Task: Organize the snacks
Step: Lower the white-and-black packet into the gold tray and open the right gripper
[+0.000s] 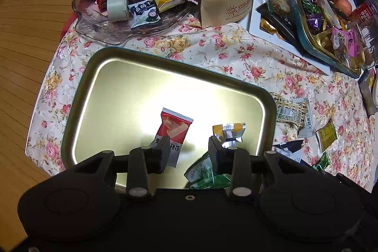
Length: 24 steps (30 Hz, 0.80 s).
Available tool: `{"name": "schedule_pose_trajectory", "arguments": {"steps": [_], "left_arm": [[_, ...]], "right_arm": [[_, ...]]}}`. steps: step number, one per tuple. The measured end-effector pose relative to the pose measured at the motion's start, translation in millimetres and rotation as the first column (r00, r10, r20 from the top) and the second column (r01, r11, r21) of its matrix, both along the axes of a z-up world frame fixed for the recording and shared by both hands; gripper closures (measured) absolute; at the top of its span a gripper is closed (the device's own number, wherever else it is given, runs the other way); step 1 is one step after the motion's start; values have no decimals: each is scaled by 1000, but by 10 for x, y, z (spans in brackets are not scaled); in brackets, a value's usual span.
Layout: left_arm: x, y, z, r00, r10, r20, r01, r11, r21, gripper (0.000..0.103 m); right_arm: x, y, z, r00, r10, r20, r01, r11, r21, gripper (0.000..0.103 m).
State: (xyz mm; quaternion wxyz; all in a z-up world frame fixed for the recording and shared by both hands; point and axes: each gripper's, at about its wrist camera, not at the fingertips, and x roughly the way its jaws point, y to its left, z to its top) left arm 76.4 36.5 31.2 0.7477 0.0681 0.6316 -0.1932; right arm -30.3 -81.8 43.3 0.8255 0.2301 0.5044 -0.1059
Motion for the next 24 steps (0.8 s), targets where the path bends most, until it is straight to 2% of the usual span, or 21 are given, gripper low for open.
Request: {"name": "schedule_pose_trajectory", "arguments": {"steps": [5,8,24], "left_arm": [[-10,-16,-12,1000,-6,-5,6,1000,2,59],[-16,-27,-15,1000,-10,-5,10,1000,4,59],[-143,-222,-53,997,-70,-22,71,997,15,59]], "right_arm": [[1,46,14,1000,31,3,-31,999,9,59],[3,45,14,999,37,-2,-37,999,12,57],[-83,-185,-67,998,-39,-57,39,999,-8,56]]}}
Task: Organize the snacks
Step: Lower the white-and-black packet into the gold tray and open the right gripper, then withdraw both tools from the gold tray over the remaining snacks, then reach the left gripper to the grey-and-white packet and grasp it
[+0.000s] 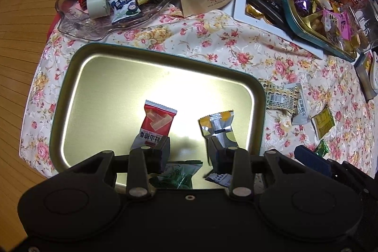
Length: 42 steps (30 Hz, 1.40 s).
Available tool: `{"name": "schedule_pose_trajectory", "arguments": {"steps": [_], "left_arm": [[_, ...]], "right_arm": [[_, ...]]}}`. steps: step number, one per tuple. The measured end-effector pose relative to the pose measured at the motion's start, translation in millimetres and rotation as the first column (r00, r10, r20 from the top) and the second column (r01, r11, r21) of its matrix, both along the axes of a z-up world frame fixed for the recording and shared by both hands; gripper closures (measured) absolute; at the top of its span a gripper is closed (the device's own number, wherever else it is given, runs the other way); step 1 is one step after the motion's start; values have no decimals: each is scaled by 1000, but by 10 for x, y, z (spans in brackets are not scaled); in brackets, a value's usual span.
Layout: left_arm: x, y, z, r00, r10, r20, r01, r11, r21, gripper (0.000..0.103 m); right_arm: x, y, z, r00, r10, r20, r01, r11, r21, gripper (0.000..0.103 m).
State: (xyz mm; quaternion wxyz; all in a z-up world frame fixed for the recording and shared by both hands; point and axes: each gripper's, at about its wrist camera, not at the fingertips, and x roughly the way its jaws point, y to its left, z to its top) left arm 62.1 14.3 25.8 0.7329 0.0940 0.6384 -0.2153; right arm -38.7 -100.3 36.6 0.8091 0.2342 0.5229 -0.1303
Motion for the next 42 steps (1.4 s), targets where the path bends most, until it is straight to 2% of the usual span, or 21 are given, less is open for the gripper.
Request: {"name": "schedule_pose_trajectory", "arguments": {"steps": [18,30,37,42], "left_arm": [[-327,-580,19,992,-126,-20,126,992,4,59],[-558,-990,50,980,-198,-32,198,980,-11,59],[-583,-1217,82,981,-194,-19,193,980,-42,59],[-549,-1380,93,990,-143,-7,142,985,-98,59]], "right_arm": [[-388,-586,-114,991,-124,-43,123,992,-20,55],[-777,-1130,-191,964,-254,-76,254,967,-17,53],[-1037,-1490,-245,925,-367,-102,370,929,5,53],[-1181,-1609,-248,915,-392,-100,395,919,11,53]]}}
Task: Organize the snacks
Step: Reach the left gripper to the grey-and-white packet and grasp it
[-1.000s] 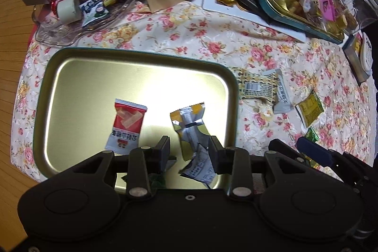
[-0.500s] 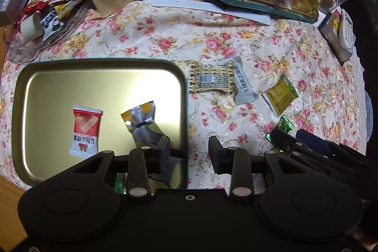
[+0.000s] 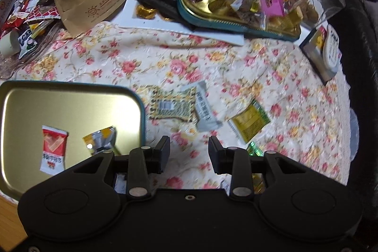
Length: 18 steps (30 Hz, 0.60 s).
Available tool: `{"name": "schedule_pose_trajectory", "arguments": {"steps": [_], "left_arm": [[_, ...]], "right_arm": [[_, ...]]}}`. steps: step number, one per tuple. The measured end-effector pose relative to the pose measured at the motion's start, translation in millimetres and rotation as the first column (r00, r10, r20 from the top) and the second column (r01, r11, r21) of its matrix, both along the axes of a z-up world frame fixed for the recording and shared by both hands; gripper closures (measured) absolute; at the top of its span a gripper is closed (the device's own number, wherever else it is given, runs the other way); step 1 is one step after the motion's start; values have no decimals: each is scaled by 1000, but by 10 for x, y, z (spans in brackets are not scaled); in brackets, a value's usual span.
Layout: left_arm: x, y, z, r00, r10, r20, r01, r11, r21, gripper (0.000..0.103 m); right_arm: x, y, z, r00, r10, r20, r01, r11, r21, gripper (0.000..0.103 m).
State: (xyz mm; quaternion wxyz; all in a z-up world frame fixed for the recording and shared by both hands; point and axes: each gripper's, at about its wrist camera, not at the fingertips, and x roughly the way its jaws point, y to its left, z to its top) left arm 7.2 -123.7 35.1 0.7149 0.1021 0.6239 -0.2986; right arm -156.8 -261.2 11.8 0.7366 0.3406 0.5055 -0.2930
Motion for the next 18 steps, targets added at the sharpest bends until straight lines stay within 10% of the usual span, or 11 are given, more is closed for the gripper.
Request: {"name": "schedule_pose_trajectory", "arguments": {"steps": [18], "left_arm": [[52,-565,-584,979,110,172,-132,984,118,59]], "right_arm": [[-206,-122,182,998,-36,58,35,999,14,53]]}}
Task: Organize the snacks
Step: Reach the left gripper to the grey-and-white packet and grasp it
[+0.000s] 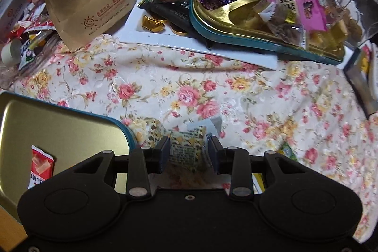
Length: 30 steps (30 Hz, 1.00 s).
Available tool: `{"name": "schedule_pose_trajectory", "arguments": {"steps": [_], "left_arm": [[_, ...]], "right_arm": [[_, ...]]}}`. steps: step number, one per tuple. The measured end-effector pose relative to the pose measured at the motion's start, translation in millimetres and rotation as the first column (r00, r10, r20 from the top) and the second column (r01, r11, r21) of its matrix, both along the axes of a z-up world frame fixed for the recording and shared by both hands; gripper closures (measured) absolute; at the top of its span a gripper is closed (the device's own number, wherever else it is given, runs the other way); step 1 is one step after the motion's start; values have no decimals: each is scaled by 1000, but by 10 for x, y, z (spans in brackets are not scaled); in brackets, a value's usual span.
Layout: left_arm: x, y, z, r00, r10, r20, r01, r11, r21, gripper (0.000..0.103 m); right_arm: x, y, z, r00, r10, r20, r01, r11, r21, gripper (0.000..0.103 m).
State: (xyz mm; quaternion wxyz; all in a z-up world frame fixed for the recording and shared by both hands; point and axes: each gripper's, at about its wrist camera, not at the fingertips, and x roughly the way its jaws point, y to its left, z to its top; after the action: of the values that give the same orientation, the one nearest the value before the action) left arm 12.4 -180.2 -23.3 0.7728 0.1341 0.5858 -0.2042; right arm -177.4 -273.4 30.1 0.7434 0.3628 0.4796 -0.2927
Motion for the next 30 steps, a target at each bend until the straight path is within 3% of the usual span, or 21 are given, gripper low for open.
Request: {"name": "schedule_pose_trajectory", "arguments": {"steps": [5,8,14,19,21,23,26,30], "left_arm": [[39,-73,-178,1000,22,-21,-21,999,43,56],[18,-112,-170,1000,26,5,-26,998,51,54],[-59,-148,-167,1000,10,-11,-9,1000,24,54],[-93,-130,-208,988,-15,-153,7,998,-56,55],[-119,-132,-289,965,-32,-261,9,996,-90,55],[-183,-142,-391,945,-33,-326,7,997,-80,60],[-365,-234,-314,962,-104,-253,96,994,-44,61],[-411,-261,-174,950,-174,-258,154,983,-98,61]], "right_arm": [[-35,-13,28,1000,-4,14,4,1000,9,53],[-64,-38,38,1000,-13,16,13,1000,7,53],[-119,-83,76,999,-39,32,39,999,9,53],[-93,-66,91,999,-39,34,39,999,3,53],[-74,-45,90,999,-33,31,33,999,-2,53],[-57,-30,84,999,-28,28,28,1000,-4,53],[-44,-27,82,999,-26,26,26,1000,-5,53],[-60,-46,96,999,-35,29,35,999,-11,53]]}}
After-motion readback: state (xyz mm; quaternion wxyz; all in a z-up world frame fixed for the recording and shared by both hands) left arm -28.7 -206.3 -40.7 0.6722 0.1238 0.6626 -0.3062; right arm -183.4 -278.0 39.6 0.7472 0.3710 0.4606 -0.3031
